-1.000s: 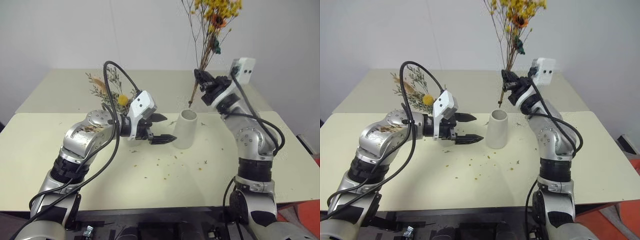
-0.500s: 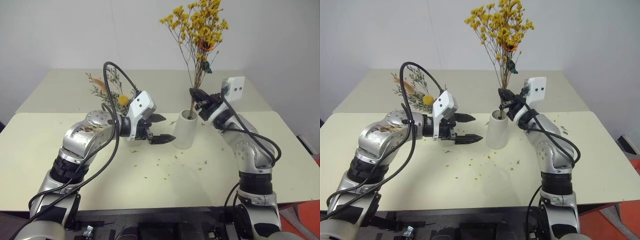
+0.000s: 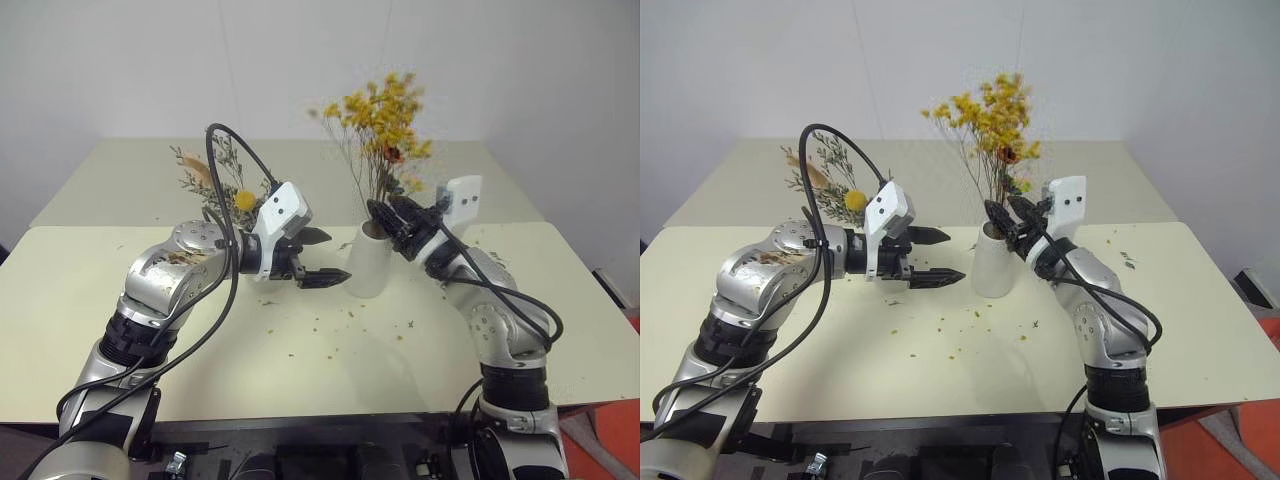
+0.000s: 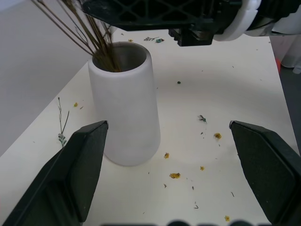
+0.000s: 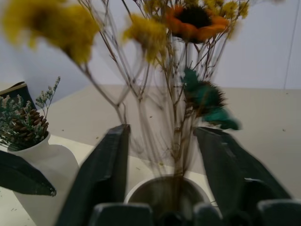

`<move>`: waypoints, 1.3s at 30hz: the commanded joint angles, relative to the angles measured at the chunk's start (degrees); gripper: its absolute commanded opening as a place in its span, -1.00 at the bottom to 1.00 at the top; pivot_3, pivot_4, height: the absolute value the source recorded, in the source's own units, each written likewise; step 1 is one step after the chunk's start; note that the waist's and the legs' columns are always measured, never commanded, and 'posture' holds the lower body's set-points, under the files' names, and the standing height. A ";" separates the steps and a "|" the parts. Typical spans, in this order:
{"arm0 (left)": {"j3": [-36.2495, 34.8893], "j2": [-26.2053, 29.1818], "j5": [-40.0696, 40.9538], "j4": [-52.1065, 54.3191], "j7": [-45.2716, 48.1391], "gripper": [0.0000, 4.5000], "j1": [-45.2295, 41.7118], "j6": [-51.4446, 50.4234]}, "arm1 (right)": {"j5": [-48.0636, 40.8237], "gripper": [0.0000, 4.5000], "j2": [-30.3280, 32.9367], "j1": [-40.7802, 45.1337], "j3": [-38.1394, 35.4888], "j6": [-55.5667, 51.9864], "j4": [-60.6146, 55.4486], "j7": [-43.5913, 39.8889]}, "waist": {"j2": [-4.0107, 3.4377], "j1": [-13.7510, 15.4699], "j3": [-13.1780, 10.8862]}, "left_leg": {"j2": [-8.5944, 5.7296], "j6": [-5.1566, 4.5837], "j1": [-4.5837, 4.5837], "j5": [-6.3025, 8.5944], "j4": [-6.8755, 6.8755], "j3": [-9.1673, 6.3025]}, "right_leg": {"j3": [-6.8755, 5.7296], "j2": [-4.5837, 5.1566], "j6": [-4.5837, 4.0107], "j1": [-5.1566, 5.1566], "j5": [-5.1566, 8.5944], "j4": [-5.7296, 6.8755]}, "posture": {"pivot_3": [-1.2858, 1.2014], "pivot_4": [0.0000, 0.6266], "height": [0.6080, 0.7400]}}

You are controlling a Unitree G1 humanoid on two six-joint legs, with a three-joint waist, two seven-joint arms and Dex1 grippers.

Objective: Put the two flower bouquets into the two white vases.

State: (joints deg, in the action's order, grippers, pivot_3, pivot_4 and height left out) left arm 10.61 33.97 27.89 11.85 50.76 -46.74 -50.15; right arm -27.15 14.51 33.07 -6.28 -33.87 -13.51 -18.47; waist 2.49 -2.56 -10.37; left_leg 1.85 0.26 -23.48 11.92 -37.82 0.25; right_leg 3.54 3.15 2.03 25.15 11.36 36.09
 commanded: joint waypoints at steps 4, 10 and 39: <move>-0.92 0.24 0.08 1.55 0.21 1.00 -0.54 0.49 | -0.99 0.98 1.60 -1.62 -1.74 0.55 -5.52 -0.22 | 0.00 0.08 0.00 | 0.01 0.00 0.00 0.00 0.00 0.00 | 0.00 -0.01 0.01 0.00 0.01 0.00 | 0.03 -0.52 1.00; -1.46 0.85 0.28 2.05 0.15 1.00 -0.32 0.28 | -5.86 0.98 8.28 -7.41 -4.46 -3.35 -12.63 -4.81 | 0.00 0.16 0.00 | 0.00 0.00 -0.01 0.00 0.00 0.00 | 0.00 0.01 0.08 -0.01 0.05 -0.02 | 0.03 -0.52 1.00; -29.69 14.52 10.29 11.85 10.01 1.00 30.38 14.63 | -5.28 0.98 31.31 -18.05 -7.99 0.34 -8.37 -27.45 | 0.01 0.33 0.00 | 0.04 0.00 0.15 0.00 0.00 0.06 | 0.02 0.01 0.32 -0.11 0.23 -0.04 | 0.03 -0.52 1.00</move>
State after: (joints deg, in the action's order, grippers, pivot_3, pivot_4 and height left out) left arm -16.41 47.20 37.39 22.96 60.03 -16.62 -37.42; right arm -32.68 44.66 14.41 -13.53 -35.12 -21.28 -45.20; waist 2.50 -2.23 -10.37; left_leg 1.89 0.25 -23.33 11.93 -37.82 0.31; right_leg 3.57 3.16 2.36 25.04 11.59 36.05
